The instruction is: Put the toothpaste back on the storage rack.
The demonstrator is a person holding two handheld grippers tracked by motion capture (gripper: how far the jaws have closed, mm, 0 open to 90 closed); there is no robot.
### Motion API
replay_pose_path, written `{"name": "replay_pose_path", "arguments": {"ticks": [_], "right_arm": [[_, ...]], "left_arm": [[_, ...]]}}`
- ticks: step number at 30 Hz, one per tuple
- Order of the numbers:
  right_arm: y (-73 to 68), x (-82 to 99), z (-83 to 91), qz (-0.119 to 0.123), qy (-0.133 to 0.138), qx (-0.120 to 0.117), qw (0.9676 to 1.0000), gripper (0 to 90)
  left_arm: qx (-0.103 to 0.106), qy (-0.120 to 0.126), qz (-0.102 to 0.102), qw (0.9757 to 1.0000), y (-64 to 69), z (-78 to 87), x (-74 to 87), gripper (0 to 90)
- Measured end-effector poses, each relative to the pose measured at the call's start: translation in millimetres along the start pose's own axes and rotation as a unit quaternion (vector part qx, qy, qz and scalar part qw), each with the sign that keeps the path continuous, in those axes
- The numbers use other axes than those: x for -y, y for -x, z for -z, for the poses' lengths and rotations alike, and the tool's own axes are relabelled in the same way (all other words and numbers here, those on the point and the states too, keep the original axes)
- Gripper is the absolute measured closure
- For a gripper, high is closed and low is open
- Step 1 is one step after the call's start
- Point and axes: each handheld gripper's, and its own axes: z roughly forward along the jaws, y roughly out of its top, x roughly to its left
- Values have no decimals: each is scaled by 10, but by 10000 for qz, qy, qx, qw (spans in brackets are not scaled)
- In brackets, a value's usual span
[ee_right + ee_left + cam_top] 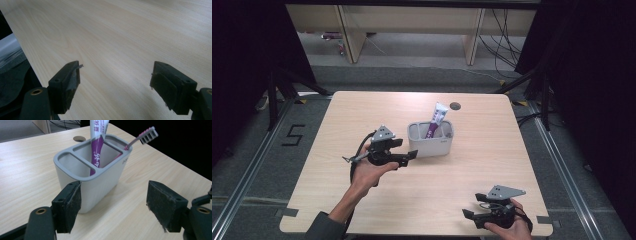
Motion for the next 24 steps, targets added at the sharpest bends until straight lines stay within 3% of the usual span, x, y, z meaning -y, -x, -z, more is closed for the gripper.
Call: {"name": "replay_pose_path", "arguments": {"ticks": [7,24], "right_arm": [[-8,1,-5,-43,-10,-35,10000,236],[-3,-2,-4,15,2,-13,10000,235]], "left_arm": [[-41,-51,-77,9999,31,138,150,267],[32,-232,-413,9989,128,265,418,241]]}}
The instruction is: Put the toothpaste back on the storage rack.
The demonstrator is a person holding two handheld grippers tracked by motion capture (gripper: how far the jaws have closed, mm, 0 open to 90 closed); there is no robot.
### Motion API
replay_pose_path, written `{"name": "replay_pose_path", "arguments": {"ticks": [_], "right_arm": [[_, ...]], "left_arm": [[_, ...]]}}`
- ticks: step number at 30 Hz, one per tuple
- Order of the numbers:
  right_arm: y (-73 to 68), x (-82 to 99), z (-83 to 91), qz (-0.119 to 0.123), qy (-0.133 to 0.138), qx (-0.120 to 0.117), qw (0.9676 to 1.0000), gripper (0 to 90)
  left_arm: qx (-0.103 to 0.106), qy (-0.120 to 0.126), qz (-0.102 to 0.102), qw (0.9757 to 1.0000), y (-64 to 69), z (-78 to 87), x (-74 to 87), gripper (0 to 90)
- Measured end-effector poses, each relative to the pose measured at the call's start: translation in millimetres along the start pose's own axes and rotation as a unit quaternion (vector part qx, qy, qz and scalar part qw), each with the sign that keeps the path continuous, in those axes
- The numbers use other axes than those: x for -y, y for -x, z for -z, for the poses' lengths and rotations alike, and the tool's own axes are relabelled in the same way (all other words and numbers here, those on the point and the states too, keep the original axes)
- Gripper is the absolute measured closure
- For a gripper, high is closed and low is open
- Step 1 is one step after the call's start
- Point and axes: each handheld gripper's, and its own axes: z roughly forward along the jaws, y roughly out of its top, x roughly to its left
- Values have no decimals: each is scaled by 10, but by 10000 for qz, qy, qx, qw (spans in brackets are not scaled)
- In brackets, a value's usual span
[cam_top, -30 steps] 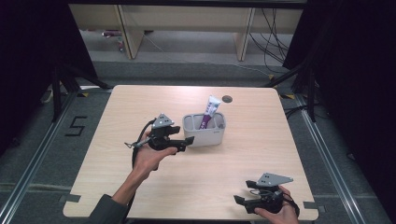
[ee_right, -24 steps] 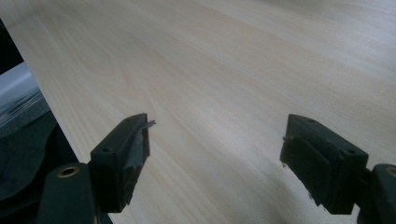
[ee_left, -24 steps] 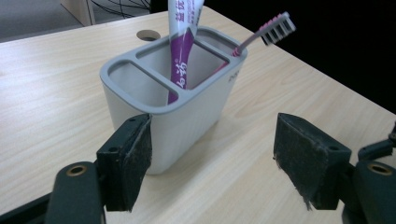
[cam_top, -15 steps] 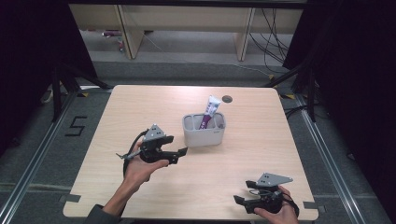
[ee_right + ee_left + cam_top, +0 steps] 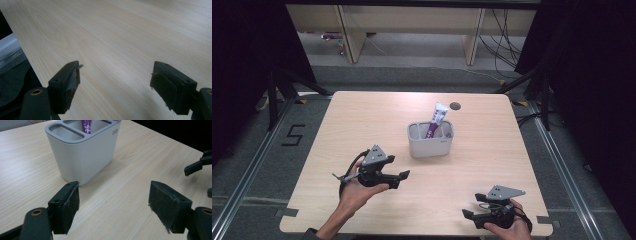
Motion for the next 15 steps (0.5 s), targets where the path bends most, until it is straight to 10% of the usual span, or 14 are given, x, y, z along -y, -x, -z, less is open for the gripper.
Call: {"name": "replay_pose_path", "arguments": {"ticks": [15], "right_arm": [[-14,-1,-5,-45,-13,-16,10000,235]], "left_arm": [[-30,-139,-93,9999,15,88,231,229]]}}
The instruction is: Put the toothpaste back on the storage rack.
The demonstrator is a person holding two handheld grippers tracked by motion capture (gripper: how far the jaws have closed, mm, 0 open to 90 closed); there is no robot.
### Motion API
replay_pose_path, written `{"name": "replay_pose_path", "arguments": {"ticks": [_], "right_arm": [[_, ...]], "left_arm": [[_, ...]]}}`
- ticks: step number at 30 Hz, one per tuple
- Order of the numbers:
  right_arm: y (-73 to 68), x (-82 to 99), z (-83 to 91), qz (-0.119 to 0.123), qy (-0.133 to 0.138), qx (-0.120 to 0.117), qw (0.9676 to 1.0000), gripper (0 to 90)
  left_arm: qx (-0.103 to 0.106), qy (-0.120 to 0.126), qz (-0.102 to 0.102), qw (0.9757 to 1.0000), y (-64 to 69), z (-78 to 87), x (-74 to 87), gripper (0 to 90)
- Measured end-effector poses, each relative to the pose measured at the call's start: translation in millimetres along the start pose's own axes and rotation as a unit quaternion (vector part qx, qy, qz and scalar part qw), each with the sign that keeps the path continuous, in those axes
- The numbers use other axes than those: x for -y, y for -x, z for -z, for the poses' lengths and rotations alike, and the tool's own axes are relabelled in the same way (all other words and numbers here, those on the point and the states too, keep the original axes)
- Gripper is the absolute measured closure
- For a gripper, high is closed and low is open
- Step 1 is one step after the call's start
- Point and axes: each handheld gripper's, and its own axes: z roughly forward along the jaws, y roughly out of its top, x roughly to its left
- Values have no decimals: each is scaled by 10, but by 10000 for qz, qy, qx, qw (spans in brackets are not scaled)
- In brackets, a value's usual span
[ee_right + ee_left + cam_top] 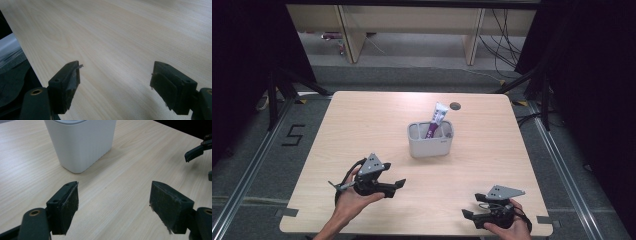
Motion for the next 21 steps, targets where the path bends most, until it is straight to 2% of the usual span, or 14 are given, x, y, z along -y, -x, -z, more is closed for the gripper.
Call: {"name": "replay_pose_path", "arguments": {"ticks": [1,3,6,8,10,12,14,15,16,17,18,21], "right_arm": [[15,-2,0,107,24,39,9999,235],[1,1,-3,-9,-4,-1,10000,234],[15,-2,-3,90,20,29,10000,234],[2,0,-4,-6,-2,-5,10000,234],[15,-2,-3,93,29,33,9999,235],[-9,2,-5,-91,-20,-49,9999,234],[-11,1,-4,-104,-24,-54,9999,234],[14,-2,-5,84,35,11,10000,235],[-1,0,-4,-34,-5,-25,10000,234],[16,-2,-3,93,32,28,9999,234],[-6,2,-5,-70,-2,-35,10000,234],[-15,3,-5,-107,5,-37,9999,235]], "left_arm": [[-24,7,29,10000,5,5,14,228],[-33,8,44,10000,10,18,49,228],[5,-10,33,10000,17,39,91,228],[-7,-3,42,10000,29,50,116,228],[-25,-70,4,10000,34,66,134,228],[-42,-56,-6,10000,41,66,162,228],[-13,-76,-5,10000,44,71,191,228],[-52,-90,-33,9999,46,79,210,228],[-49,-168,-84,9998,44,91,223,228],[-54,-193,-109,9997,44,97,238,228],[-72,-215,-98,9997,51,107,259,228],[-39,-169,-26,9998,70,108,311,228]]}}
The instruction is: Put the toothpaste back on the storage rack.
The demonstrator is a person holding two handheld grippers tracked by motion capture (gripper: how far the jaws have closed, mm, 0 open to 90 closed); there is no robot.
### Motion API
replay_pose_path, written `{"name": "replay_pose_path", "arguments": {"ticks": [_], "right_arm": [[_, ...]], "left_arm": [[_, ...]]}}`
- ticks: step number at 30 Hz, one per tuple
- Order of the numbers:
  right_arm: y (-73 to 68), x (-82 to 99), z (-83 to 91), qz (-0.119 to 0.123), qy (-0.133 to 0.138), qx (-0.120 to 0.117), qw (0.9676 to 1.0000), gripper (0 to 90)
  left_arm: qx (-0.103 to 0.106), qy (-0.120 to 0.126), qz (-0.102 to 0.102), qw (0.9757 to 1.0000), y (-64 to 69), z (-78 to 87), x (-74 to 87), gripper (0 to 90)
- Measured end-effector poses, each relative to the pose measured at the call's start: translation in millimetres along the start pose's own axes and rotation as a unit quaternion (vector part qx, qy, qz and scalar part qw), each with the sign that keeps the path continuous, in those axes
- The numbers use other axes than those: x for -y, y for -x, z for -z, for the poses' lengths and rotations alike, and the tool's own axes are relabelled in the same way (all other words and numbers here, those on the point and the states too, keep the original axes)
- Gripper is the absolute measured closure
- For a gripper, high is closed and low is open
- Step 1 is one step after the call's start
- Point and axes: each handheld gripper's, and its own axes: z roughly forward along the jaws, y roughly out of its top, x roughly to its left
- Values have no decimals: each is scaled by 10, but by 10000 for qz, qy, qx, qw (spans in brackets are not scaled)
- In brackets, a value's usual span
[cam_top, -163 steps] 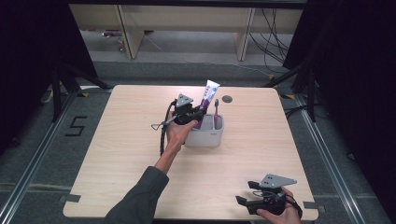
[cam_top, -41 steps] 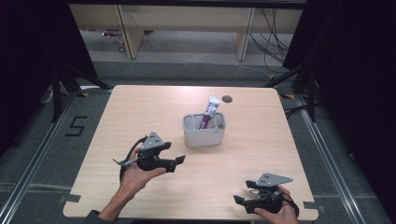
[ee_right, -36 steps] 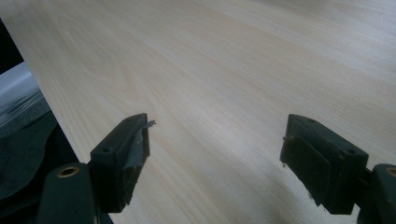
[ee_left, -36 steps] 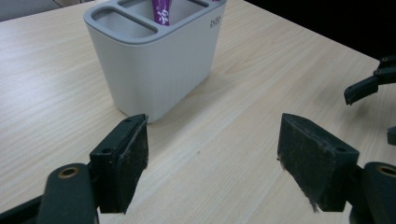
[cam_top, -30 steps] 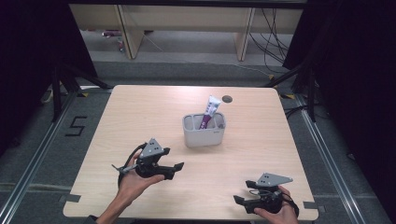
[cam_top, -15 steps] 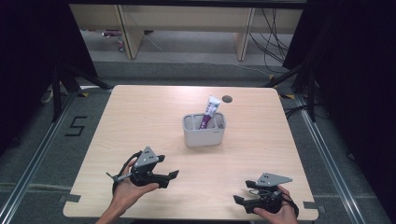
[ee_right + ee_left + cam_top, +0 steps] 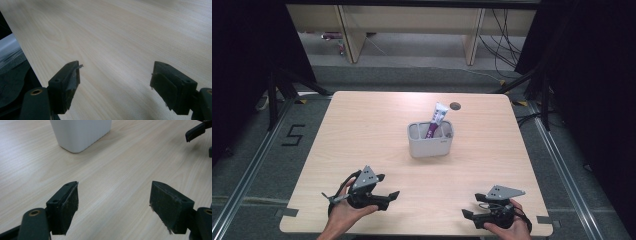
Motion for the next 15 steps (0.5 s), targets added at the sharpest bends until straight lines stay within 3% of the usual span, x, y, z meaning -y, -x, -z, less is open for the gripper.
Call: {"name": "replay_pose_path", "arguments": {"ticks": [3,15], "right_arm": [[27,-6,1,210,29,72,9997,234],[17,-4,-7,153,7,5,9999,234]], "left_arm": [[-25,-118,-87,9999,10,25,41,228],[124,-239,-192,9995,103,47,206,228]]}}
